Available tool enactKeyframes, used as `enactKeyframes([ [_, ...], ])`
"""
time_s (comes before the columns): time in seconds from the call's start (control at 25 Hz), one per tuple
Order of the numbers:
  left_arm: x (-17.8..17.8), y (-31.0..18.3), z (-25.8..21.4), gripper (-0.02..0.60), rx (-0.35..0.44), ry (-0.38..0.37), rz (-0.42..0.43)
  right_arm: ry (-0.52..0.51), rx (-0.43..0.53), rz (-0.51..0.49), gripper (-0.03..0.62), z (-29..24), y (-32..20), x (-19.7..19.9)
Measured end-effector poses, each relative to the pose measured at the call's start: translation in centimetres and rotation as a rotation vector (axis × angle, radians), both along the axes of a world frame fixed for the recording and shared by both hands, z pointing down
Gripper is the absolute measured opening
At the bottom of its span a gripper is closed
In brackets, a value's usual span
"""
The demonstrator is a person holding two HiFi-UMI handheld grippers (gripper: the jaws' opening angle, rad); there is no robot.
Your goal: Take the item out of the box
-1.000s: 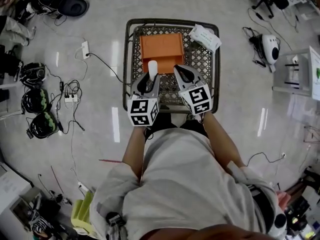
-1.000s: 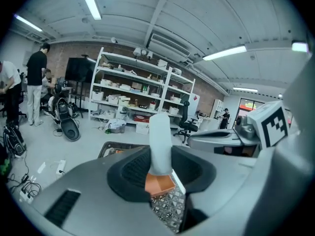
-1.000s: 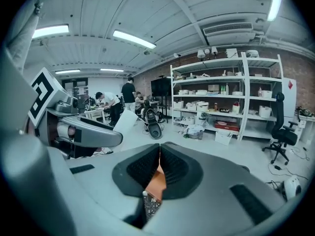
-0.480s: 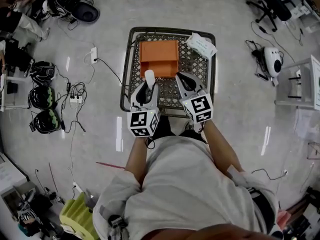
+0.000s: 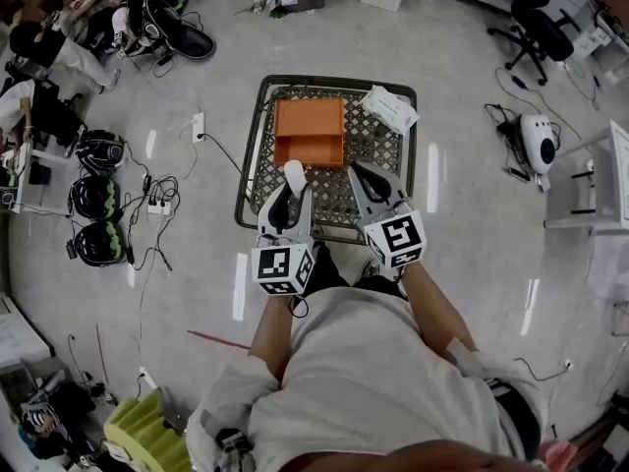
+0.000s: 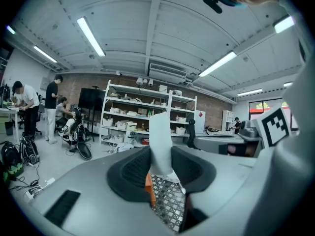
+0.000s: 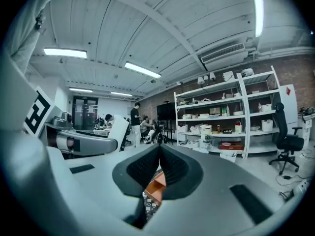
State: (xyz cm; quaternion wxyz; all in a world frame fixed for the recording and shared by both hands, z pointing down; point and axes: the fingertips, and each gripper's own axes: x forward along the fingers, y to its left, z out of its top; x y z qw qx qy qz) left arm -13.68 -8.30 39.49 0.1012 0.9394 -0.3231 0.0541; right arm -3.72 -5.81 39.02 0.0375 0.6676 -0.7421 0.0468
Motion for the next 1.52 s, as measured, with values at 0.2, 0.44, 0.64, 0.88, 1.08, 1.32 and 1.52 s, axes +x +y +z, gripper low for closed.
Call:
enactKeyframes([
  [0.2,0.9,3.7,-2.7,0.132,0.049,0.058,-0.016,0.015,0.074,0.007,0.005,-2.9,3.9,1.0],
  [0.44,1.7,6.7,-4.9,0.132,0.073,0.101,-0.013,0.093,0.148,0.003,0.005,-6.3,6.8,1.6],
  [0.64,2.5,7.9,-7.2,0.132,0.114,0.119,0.006,0.075,0.197,-0.008,0.005,-8.8,7.5,1.6],
  [0.88,3.5,7.7,-8.1,0.132,0.152,0.139,0.013,0.096,0.219,-0.02,0.005,-9.5,7.3,1.8],
  [1.08,3.7,7.5,-8.8,0.132,0.17,0.15,0.006,0.092,0.231,-0.022,0.005,-10.3,7.0,1.8],
  [1.32,3.7,6.7,-9.2,0.132,0.196,0.136,-0.018,0.096,0.239,-0.054,0.003,-10.5,6.3,1.3],
  [1.52,3.6,6.5,-9.4,0.132,0.196,0.13,-0.027,0.097,0.235,-0.06,0.003,-10.7,6.1,1.6],
])
